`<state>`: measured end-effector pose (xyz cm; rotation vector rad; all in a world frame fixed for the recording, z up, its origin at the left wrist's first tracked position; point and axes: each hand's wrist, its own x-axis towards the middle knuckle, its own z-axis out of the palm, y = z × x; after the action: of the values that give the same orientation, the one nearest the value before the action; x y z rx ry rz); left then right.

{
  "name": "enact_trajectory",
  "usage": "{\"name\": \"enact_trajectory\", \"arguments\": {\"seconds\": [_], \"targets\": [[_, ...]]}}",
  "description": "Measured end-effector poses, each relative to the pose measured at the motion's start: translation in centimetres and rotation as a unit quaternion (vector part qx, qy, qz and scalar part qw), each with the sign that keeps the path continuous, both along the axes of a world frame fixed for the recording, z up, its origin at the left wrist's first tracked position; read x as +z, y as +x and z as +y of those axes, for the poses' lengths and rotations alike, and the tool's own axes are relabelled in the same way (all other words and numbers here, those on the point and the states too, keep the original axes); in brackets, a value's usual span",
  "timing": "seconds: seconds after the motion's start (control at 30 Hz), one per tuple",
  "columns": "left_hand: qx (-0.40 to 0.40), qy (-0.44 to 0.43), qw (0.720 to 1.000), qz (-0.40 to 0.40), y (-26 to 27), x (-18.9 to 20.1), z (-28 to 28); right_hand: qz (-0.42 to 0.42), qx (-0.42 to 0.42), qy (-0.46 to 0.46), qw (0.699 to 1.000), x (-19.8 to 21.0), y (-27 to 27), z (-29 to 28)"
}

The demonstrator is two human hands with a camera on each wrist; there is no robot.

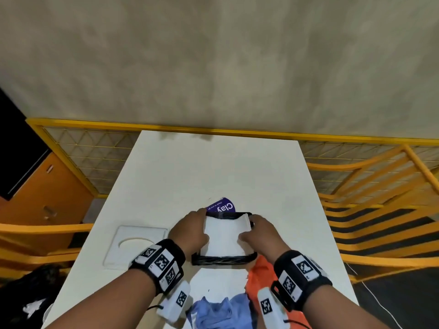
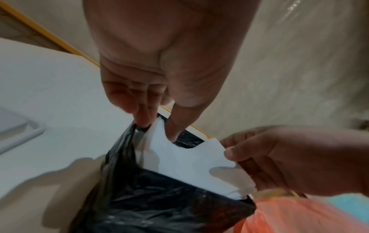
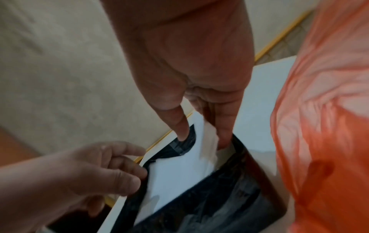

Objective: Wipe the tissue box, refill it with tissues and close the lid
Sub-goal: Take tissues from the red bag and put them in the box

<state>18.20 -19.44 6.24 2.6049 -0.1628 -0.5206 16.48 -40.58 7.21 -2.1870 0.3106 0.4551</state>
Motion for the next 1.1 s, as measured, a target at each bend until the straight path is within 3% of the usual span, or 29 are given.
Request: {"name": "enact_trajectory", "arguments": {"seconds": [0.07,0.17,0.23,0.3,0.47,0.73,1.0,1.1], "targets": [[-0.037,0.06,0.997,-0.031,0.1,-0.4,0.1,-0.018,0.059,-0.109,0.992,-0.1,-0.2,0.3],[-0.133,0.14,0.977,-0.095,0.2,-0.3,-0.5,-0.101,0.129,-0.284,0.945,-0.3,-0.5,1.1],[-0.187,0.173,0.96,-0.115,0.4,-0.4,-1.4,-0.143,0.179,-0.349,0.909,-0.3,-0.3,1.9],[-0.213,0.193,0.952,-0.104,0.3,-0.7,-2.3,-0.13,0.23,-0.378,0.887,-0.6,0.0,2.4],[-0.225,0.284,0.93,-0.063,0.1,-2.6,-2.6,-0.078,0.293,-0.4,0.865,-2.8,0.4,2.6],[-0.215,0.31,0.923,-0.08,1.0,-3.1,-1.2,-0.07,0.323,-0.396,0.857,-3.4,1.1,2.2],[-0.218,0.289,0.93,-0.066,1.3,-2.6,-0.7,-0.062,0.326,-0.387,0.86,-3.3,1.6,2.8],[-0.196,0.201,0.955,-0.094,0.7,-1.5,0.2,-0.081,0.303,-0.351,0.882,-3.2,1.2,2.6]]}}
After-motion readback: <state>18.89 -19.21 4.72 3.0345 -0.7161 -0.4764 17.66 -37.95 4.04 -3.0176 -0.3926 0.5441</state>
